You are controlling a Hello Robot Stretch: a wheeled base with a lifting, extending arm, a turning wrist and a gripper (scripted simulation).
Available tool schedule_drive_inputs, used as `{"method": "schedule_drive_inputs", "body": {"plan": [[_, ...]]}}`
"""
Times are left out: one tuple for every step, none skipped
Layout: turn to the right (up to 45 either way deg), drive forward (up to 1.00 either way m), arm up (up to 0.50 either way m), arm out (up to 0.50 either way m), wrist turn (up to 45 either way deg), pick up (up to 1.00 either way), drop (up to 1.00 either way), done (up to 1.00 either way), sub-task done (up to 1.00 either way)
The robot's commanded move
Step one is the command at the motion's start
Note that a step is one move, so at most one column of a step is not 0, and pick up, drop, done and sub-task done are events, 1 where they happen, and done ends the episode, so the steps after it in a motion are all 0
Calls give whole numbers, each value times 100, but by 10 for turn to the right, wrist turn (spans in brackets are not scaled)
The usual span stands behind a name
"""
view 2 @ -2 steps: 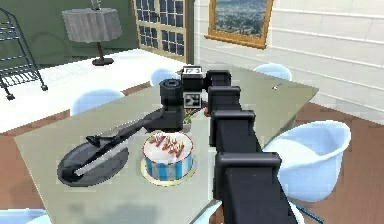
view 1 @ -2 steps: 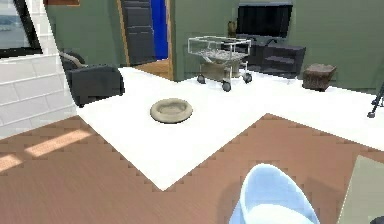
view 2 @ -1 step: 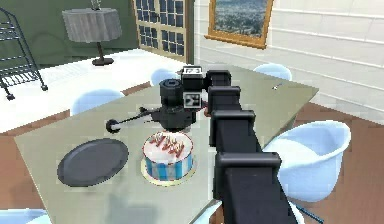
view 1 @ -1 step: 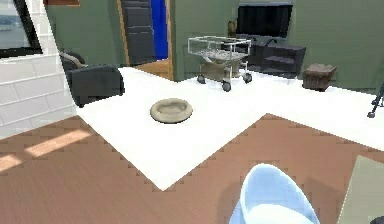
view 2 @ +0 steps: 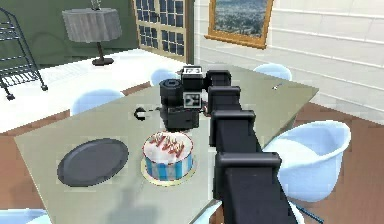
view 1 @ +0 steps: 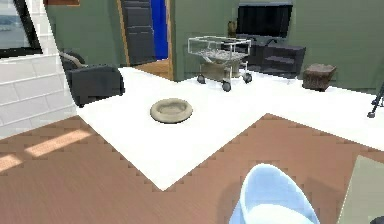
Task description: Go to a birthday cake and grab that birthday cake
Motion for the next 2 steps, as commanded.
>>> {"method": "schedule_drive_inputs", "body": {"plan": [[0, 0, -30, 0, 0, 0, 0, 0, 0], [0, 0, 0, 0, 0, 100, 0, 0, 0]]}}
